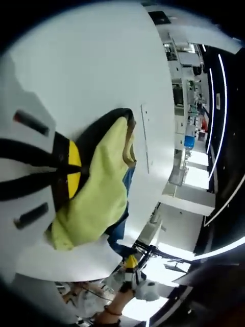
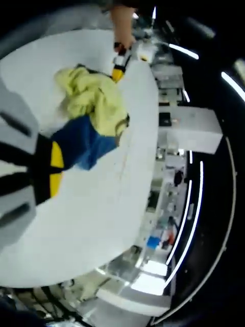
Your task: Fold the garment on the visible template until the final outline fits inside the template.
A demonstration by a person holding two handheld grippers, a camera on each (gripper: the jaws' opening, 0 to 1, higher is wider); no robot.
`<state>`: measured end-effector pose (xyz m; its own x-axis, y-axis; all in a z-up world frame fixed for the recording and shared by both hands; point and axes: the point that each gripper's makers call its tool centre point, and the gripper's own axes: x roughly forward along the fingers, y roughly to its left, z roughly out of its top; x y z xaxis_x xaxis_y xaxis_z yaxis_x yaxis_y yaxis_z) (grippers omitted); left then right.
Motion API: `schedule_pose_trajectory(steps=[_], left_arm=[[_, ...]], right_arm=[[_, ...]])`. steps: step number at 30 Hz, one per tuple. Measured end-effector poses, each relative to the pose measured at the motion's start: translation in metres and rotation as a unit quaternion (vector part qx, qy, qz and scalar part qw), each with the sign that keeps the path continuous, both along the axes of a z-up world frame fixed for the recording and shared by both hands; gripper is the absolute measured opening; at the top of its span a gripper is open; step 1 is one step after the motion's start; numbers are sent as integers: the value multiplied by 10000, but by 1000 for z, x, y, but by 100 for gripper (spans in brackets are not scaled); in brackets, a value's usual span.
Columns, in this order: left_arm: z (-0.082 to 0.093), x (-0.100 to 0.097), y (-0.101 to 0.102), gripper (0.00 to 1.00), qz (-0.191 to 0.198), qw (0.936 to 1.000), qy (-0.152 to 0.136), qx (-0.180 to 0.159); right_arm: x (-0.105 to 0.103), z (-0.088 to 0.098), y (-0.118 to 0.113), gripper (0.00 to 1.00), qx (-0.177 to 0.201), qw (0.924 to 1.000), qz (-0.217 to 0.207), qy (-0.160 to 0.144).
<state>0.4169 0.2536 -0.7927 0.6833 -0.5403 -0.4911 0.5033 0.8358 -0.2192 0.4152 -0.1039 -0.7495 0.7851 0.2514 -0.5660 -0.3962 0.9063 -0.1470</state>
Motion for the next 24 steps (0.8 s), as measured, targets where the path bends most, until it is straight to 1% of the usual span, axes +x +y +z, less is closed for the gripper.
schedule_pose_trajectory(steps=[1, 2, 3, 4, 5, 7, 9, 11, 15, 18, 19, 20, 22, 24], left_arm=[[0, 0, 3, 0, 8, 10000, -3, 13], [0, 0, 5, 0, 16, 10000, -1, 19], [-1, 0, 7, 0, 24, 10000, 0, 26], [-1, -1, 8, 0, 31, 10000, 0, 35], [-1, -1, 10, 0, 22, 10000, -15, 59], [-1, -1, 12, 0, 12, 9999, -30, 130], [-3, -2, 16, 0, 16, 9997, -47, 251], [-4, -2, 21, 0, 45, 9996, -33, 287], [-7, 1, 34, 0, 123, 9993, -5, 358], [-7, 1, 35, 0, 171, 9991, 22, 377], [-8, 0, 38, 0, 196, 9991, 48, 383], [-8, 0, 40, 0, 213, 9990, 66, 387], [-10, -1, 44, 0, 262, 9986, 90, 440], [-11, -1, 51, 0, 287, 9982, 100, 508]], right_arm=[[2, -3, -14, 0, -114, 9997, -222, 58], [2, -3, -17, 0, -116, 9995, -279, 75], [8, -7, -29, 0, -48, 9984, -553, 94], [8, -8, -31, 0, -37, 9983, -575, 99], [9, -9, -40, 0, 11, 9969, -774, 168], [12, -12, -51, 0, -8, 9955, -928, 175], [10, -13, -56, 0, -17, 9941, -1063, 209], [12, -15, -64, 0, -34, 9930, -1157, 236], [12, -18, -74, 0, -259, 9911, -1270, 306], [13, -24, -87, 0, -315, 9896, -1353, 378], [13, -26, -90, 0, -342, 9892, -1368, 411], [12, -28, -93, 0, -449, 9886, -1360, 468], [12, -28, -97, 0, -527, 9883, -1351, 466], [17, -30, -105, 0, -576, 9879, -1358, 476]])
